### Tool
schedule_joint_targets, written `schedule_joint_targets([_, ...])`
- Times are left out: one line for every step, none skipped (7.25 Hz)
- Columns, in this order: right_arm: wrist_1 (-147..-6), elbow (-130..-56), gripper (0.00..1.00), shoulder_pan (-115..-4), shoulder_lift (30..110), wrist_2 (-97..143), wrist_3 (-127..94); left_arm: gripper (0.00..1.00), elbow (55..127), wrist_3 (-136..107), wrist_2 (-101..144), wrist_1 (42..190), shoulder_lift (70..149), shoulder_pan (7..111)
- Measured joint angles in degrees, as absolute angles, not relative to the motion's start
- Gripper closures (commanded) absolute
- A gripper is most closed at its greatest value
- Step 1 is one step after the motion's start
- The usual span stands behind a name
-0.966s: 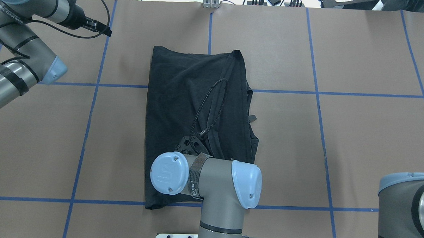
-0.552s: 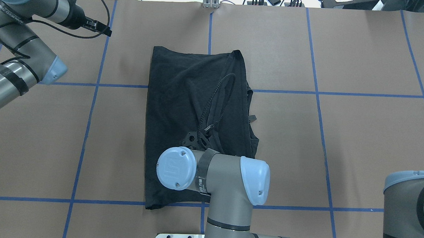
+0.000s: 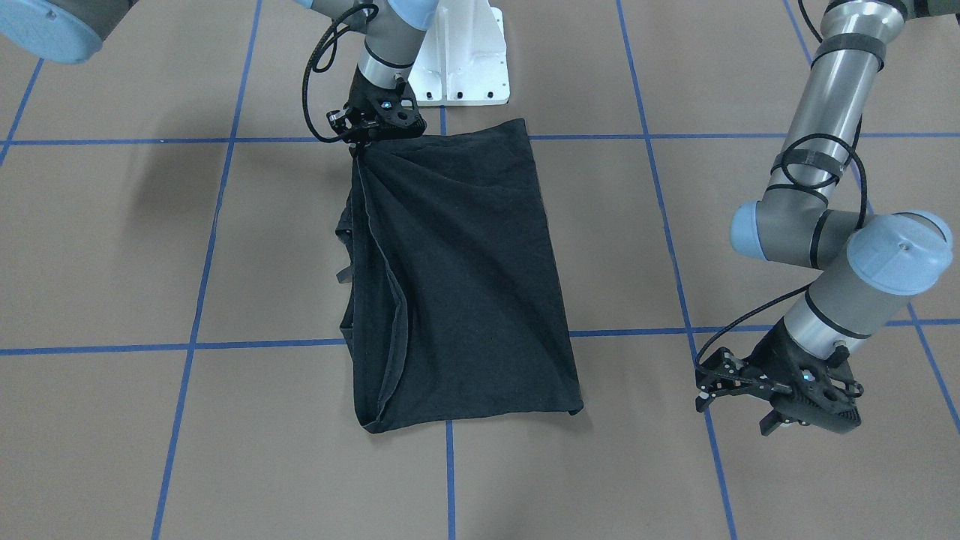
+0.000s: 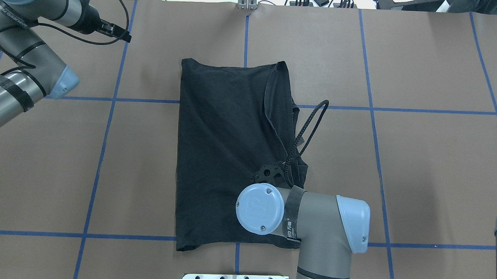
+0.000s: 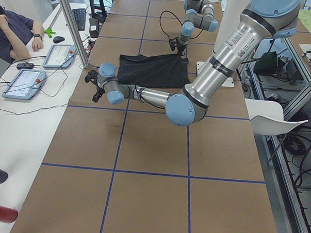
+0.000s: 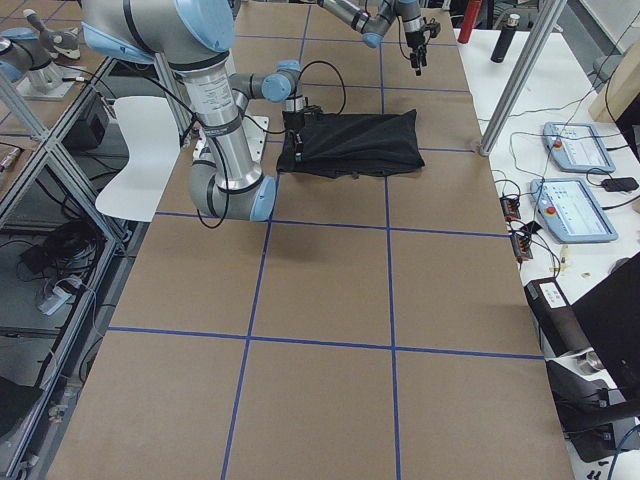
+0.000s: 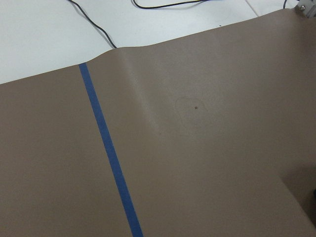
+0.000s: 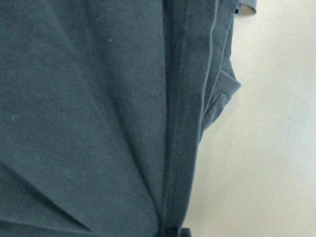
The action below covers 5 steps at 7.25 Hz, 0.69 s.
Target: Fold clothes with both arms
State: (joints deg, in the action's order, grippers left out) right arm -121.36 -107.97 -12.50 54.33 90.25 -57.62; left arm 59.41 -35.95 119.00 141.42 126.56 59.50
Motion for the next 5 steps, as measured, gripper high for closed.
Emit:
schedule_joint_targets([-121.25, -108.14, 0.01, -12.38, 54.86, 90.73, -58.23, 0.00, 59.41, -35.95, 119.00, 141.42, 126.56, 59.50])
schedule_joint_targets([-121.01, -108.22, 0.00, -12.31, 55.38, 90.94, -59.28, 0.00, 59.41, -35.95, 119.00, 141.42, 126.56, 59.50])
schedule_joint_targets([-120.74, -108.56, 0.00, -12.49, 55.64, 91.01, -60.81, 0.00, 59.41, -35.97, 119.00, 141.42, 126.56, 59.48])
schedule_joint_targets([-120.59, -109.28, 0.00, -13.43, 55.47, 91.14, -62.17, 0.00, 59.53, -36.04, 119.00, 141.40, 126.59, 59.45])
schedule_joint_targets([-120.51, -110.28, 0.00, -15.56, 55.13, 92.09, -62.83, 0.00, 59.97, -36.94, 119.02, 141.36, 126.60, 59.31])
